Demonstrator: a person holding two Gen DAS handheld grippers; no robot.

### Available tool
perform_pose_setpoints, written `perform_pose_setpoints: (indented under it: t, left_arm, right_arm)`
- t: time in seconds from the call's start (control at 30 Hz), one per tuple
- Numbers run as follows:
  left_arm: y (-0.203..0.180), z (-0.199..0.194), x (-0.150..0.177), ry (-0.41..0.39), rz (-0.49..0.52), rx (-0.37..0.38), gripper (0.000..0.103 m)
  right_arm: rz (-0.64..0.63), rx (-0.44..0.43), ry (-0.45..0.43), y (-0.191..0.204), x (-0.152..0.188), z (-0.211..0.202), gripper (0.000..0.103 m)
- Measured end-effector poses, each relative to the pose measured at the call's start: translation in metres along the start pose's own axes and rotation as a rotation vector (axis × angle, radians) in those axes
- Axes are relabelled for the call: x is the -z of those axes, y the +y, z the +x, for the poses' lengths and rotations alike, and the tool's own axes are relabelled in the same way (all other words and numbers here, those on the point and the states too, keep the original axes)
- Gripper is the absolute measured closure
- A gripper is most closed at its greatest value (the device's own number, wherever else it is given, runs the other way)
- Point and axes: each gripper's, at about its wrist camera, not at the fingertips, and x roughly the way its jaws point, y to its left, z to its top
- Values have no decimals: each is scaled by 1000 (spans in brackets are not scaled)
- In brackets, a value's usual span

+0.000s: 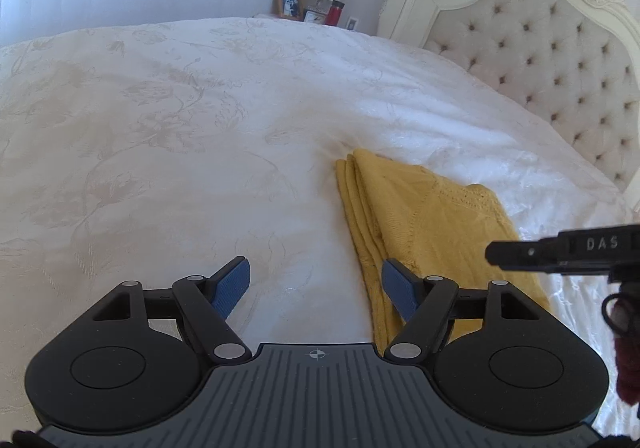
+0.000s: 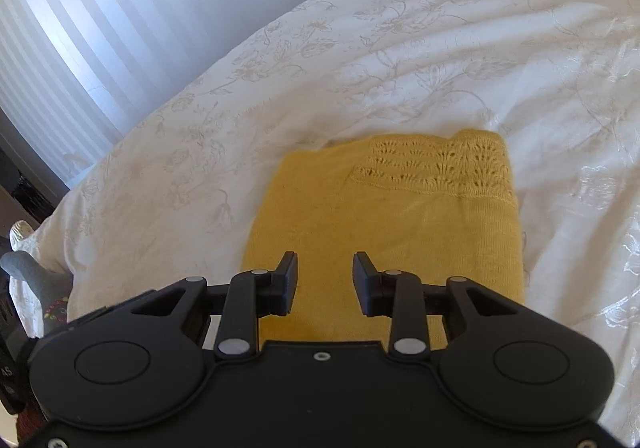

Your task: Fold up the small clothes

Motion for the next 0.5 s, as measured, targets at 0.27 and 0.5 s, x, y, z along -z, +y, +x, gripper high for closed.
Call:
perform_pose_setpoints:
  t: [0.27, 0.5]
  left_arm:
    - [-21, 5, 9, -17, 63, 77, 32]
    - [-24, 21, 16, 45, 47, 56, 32]
  right_arm:
    - [-155, -72, 137, 30, 65, 17, 60]
    - [-159, -61, 85, 15, 49, -6, 60]
